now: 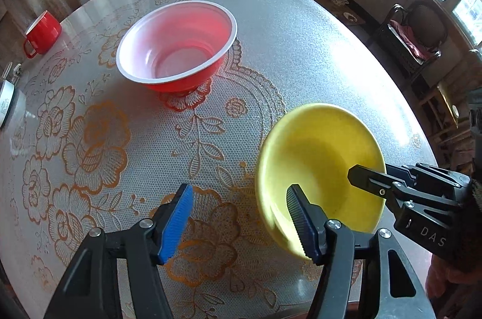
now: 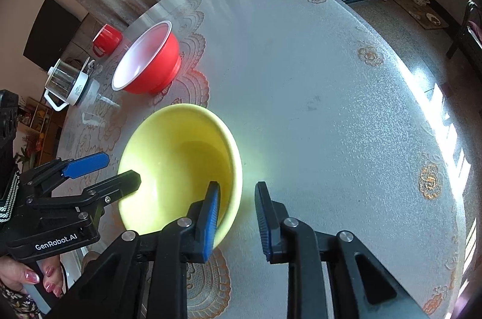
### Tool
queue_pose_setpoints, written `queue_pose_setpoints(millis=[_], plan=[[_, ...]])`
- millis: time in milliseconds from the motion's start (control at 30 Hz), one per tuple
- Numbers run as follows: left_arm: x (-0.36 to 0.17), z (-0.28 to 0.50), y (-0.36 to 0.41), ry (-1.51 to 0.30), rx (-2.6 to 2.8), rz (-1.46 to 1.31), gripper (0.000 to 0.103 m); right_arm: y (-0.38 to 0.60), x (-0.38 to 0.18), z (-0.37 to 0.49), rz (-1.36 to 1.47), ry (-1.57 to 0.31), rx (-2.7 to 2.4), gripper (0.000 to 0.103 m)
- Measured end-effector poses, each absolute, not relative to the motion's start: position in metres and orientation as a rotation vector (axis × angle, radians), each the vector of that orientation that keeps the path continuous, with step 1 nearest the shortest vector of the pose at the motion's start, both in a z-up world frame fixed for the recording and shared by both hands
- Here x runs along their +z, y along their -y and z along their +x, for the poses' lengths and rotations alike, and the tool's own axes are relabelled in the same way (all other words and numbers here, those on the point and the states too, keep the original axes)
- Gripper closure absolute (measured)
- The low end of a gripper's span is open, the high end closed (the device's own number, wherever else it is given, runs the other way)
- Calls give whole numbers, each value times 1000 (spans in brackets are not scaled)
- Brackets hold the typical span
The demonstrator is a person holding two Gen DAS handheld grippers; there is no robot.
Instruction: Organize plates and bowls
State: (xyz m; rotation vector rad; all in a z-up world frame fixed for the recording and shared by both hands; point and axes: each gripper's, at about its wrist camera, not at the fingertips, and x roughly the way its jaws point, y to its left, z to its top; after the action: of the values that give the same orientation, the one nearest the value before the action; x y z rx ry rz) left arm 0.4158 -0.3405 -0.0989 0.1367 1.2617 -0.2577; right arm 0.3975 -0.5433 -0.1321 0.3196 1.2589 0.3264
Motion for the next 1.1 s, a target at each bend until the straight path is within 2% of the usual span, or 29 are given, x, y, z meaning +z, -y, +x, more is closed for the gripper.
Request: queue_pose_setpoints(millis=[33, 67, 133, 233, 267, 667, 1100], plan=[[-101, 418, 343, -1259, -261, 149, 46, 543, -133, 398, 319, -1257, 329, 83], [-103, 420, 346, -1258, -264, 161, 56, 543, -134, 399, 322, -1257, 331, 86], [-109, 424, 350, -1275, -279, 167, 65, 542, -137, 400, 326, -1264, 329, 90], [-113, 429, 355, -1297, -309, 152, 85, 541, -138, 400, 345, -1261, 345, 92], [-114, 429, 358, -1301, -309, 164, 89, 540, -137, 400, 345, -1256, 345, 92], [-80, 421, 360, -1183, -328, 157, 93, 544, -119, 400, 334, -1208, 307, 93], [-23, 401, 353, -1089, -345, 129, 93, 544, -65, 387, 333, -1123, 317, 93]])
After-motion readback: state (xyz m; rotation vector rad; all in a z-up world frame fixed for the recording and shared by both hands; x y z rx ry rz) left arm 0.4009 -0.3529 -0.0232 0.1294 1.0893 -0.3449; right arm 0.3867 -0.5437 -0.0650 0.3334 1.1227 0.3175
